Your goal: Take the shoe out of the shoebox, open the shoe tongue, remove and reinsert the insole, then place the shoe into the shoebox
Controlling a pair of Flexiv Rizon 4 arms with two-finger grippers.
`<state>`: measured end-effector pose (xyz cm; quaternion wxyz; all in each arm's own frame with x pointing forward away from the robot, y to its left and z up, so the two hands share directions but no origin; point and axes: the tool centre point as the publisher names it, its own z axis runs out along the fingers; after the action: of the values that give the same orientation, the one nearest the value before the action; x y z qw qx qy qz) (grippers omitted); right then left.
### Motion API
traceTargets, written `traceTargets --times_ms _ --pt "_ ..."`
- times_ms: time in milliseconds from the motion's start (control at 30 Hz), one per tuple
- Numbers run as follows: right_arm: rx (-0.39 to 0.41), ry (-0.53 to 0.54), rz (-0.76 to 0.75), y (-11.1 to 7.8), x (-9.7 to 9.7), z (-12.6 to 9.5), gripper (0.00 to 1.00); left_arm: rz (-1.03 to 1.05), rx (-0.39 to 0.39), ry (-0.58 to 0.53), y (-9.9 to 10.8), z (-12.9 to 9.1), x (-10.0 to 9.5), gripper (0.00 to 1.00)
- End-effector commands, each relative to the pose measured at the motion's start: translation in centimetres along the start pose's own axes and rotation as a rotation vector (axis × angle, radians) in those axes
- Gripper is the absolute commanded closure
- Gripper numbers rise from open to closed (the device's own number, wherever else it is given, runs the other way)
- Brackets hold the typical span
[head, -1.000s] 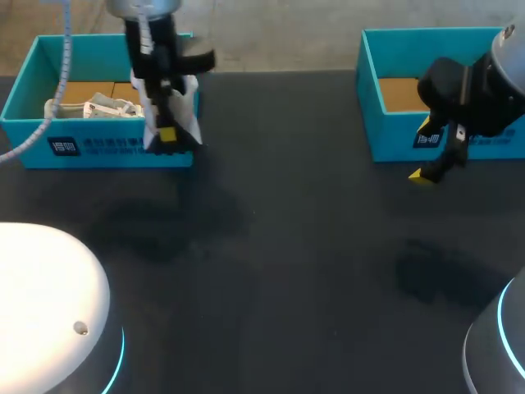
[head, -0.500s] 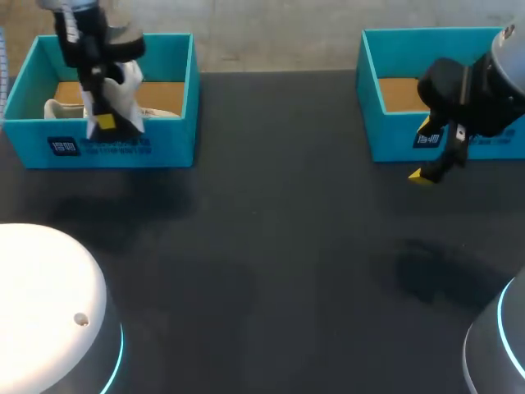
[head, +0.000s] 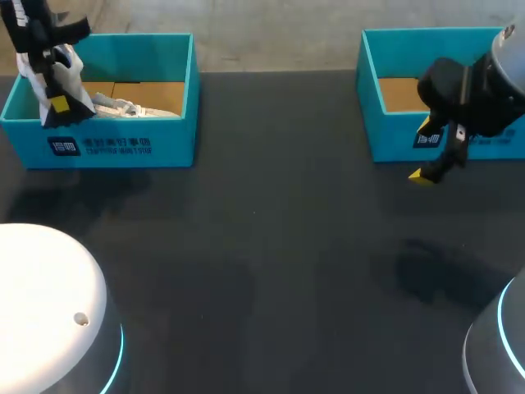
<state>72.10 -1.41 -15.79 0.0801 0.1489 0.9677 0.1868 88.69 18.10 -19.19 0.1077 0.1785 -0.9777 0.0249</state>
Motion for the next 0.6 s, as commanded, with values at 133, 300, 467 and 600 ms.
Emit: traceTargets --times_ms 133,300,467,600 --pt "0.003 0.001 0.001 0.1 -0.1 0.2 0.00 -0.010 -0.010 0.016 0.7 0.5 -2.7 1.00" --pt "0.003 0.001 0.001 0.1 -0.1 0.2 0.00 -0.042 -0.026 0.024 1.6 0.1 -5.4 1.00" --pt "0.003 0.001 0.001 0.1 -0.1 0.2 0.00 -0.044 -0.049 0.012 2.2 -0.4 -7.7 1.00" --pt "0.003 0.001 0.001 0.1 -0.1 0.2 0.00 -0.030 -0.068 -0.002 2.0 -0.8 -9.1 1.00"
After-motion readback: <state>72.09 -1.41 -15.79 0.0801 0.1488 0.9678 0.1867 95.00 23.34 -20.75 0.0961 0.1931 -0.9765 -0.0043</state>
